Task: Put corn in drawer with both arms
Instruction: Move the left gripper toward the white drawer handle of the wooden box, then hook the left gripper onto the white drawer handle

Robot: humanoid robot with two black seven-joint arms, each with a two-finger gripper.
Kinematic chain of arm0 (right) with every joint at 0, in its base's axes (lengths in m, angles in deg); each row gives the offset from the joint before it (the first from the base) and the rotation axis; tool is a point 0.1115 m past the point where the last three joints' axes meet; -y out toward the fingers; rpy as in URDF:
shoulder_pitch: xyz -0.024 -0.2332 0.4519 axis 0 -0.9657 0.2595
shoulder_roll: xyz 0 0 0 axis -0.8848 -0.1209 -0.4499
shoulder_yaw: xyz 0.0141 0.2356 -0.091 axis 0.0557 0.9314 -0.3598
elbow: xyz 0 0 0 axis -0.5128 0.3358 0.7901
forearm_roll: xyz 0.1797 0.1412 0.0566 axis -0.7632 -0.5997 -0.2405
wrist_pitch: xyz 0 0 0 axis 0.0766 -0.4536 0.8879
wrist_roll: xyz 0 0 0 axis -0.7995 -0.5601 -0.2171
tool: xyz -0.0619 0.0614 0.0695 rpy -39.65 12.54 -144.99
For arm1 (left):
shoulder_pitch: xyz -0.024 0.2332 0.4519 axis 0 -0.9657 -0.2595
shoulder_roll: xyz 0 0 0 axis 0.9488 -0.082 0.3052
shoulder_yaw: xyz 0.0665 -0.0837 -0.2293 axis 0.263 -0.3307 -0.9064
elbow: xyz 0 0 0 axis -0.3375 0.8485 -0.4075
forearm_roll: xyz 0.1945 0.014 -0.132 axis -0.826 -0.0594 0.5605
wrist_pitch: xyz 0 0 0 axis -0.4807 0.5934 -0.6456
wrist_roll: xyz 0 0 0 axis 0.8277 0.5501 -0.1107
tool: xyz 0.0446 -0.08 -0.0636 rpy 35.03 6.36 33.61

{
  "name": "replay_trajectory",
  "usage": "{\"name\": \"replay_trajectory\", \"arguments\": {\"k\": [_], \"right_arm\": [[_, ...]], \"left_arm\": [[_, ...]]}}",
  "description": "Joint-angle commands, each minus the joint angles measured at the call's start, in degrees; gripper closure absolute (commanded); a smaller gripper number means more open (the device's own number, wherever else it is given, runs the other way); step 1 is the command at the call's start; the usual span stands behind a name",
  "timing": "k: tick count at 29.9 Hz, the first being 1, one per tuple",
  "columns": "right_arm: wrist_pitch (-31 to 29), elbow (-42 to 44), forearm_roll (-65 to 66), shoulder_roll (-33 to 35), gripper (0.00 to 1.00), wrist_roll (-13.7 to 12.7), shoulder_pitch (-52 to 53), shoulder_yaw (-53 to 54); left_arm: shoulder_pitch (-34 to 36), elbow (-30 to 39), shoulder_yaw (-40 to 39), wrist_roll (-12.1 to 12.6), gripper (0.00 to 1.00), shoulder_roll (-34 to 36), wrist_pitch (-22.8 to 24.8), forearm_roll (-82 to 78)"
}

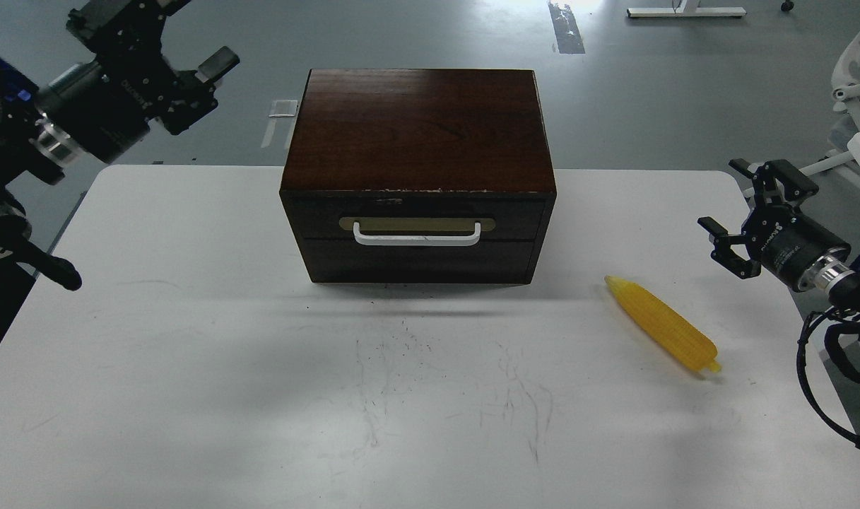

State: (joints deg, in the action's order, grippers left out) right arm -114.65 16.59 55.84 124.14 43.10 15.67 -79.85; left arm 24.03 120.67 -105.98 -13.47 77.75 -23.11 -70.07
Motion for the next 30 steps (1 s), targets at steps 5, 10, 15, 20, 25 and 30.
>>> {"name": "replay_trajectory", "arguments": {"k": [5, 10, 15, 20, 25, 30], "right_arm": [[0.00, -0.10, -0.01, 1.01, 0.00, 0.00, -0.02, 0.01], [0.00, -0.10, -0.01, 1.45, 0.00, 0.00, -0.02, 0.01], [0.00, -0.19, -0.01, 1.71, 0.00, 0.00, -0.02, 0.10], [0.00, -0.19, -0.01, 2.06, 0.00, 0.00, -0.11, 0.19], [0.00, -0.10, -0.01, 2.07, 0.00, 0.00, -0.19, 0.19], [0.00, -0.10, -0.01, 2.07, 0.00, 0.00, -0.19, 0.19]], "left_arm": [[3.86, 11.46, 1.12, -0.07, 0.01, -5.91, -0.01, -32.42], [13.17, 11.55, 14.20, -0.07, 0.01, -10.23, -0.01, -46.49], [22.48, 10.42, 29.05, -0.07, 0.01, -14.00, -0.01, -60.28], [23.64, 7.52, 33.38, -0.07, 0.01, -16.99, -0.01, -69.34], [23.55, 4.09, 33.56, -0.07, 0.01, -18.75, -0.01, -75.59], [23.73, 1.62, 33.56, -0.07, 0.01, -19.63, -0.01, -76.67]]}}
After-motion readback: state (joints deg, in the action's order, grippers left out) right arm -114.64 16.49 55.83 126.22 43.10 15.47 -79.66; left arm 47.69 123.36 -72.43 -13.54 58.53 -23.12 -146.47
